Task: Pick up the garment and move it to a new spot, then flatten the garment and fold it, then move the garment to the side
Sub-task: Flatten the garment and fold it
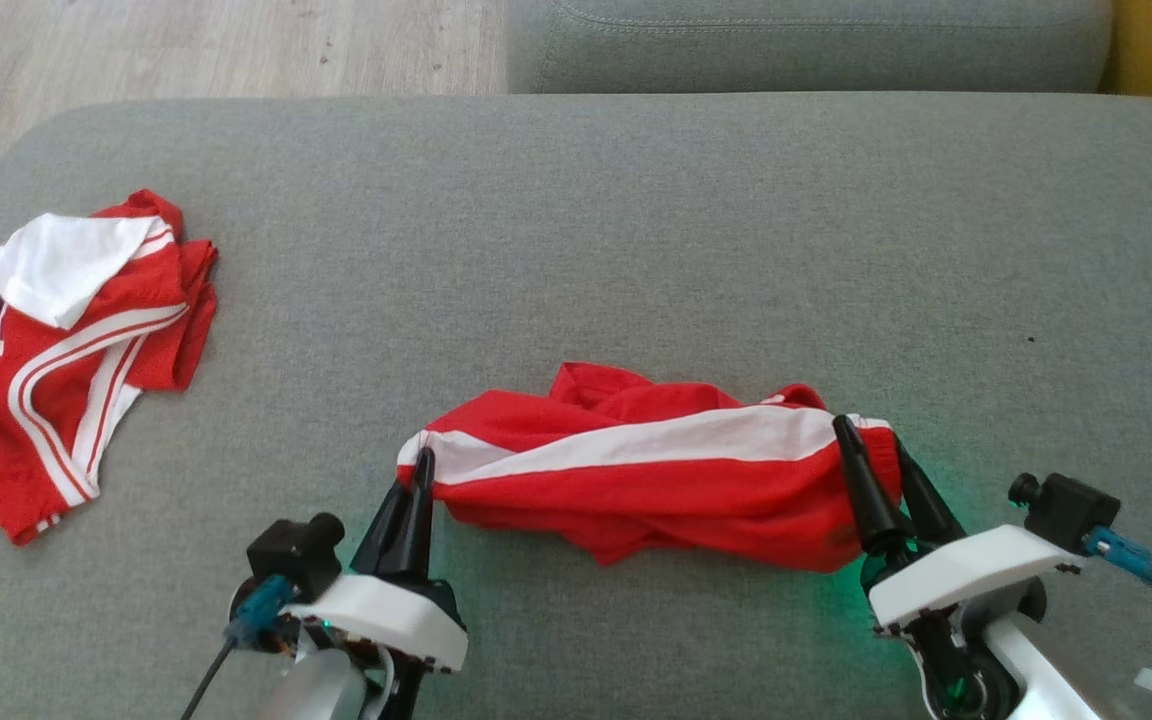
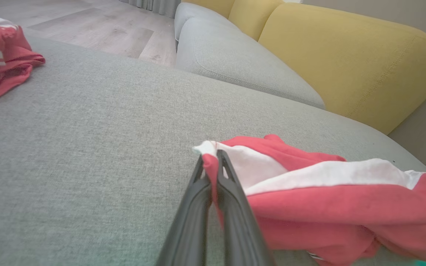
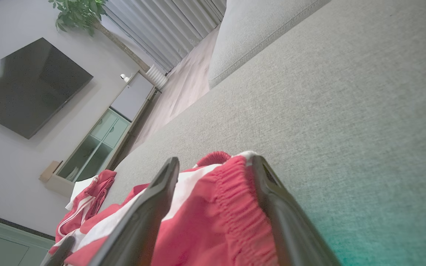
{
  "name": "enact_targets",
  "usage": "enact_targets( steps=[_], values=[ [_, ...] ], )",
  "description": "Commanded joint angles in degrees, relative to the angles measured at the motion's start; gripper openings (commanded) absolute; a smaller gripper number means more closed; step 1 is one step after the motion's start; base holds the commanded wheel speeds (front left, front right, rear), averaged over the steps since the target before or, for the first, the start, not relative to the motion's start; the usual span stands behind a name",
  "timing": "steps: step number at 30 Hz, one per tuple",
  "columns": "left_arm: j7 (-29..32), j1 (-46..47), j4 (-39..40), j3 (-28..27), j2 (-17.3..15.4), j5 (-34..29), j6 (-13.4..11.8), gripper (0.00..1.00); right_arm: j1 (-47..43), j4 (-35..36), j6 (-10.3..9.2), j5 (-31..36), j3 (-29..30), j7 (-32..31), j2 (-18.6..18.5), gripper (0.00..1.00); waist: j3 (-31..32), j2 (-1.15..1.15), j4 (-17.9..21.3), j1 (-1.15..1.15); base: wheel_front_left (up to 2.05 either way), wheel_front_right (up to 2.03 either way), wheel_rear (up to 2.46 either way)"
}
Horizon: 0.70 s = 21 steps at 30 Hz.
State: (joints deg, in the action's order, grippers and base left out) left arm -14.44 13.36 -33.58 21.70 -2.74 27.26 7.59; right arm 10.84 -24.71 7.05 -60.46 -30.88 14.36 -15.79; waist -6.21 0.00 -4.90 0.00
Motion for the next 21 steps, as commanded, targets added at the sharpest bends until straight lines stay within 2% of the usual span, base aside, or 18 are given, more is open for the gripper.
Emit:
enact_targets(
  steps=[1,12,13,16,18,19,21],
  values=[
    [-0.6,0.4,1.1,-2.0,-0.1,0.5,-0.1,0.0,-0.3,1.7,0.44,-0.5,-1.0,0.6,-1.2,1.0,0.0,0.0,0.0,0.0,0.0,0.0,0.0],
    [-0.6,0.5,0.7,-1.4,-0.1,0.3,-0.1,0.0,1.4,0.9,0.44,-4.8,-3.8,0.6,-1.3,0.98,0.0,0.0,-0.6,0.0,0.0,0.0,0.0],
    [-0.6,0.5,0.6,-1.4,-0.1,0.3,-0.1,0.0,1.7,0.8,0.44,-4.9,-3.9,0.6,-1.4,0.91,0.0,0.0,-0.7,0.0,0.0,0.0,0.0],
    [-0.6,0.6,0.5,-1.5,-0.1,0.2,-0.1,0.0,2.1,0.8,0.44,-4.7,-2.6,0.6,-1.3,0.34,0.0,0.0,-0.8,0.0,0.0,0.0,0.0],
    [-0.6,0.6,0.6,-1.6,-0.1,0.1,-0.1,0.0,2.1,0.9,0.44,-4.3,-1.5,0.6,-1.1,0.09,0.0,0.0,-0.9,0.0,0.0,0.0,0.0],
    [-0.6,0.5,0.6,-1.9,-0.1,0.1,-0.1,0.0,2.1,1.0,0.44,-3.9,-0.3,0.6,-1.0,0.0,0.1,0.0,-0.8,0.0,0.0,0.0,0.0],
    [-0.6,0.7,0.9,-2.1,-0.1,0.0,-0.1,0.0,2.1,1.3,0.44,-3.2,0.3,0.6,-1.0,0.0,0.3,0.0,-0.6,0.0,0.0,0.0,0.0]
  ],
)
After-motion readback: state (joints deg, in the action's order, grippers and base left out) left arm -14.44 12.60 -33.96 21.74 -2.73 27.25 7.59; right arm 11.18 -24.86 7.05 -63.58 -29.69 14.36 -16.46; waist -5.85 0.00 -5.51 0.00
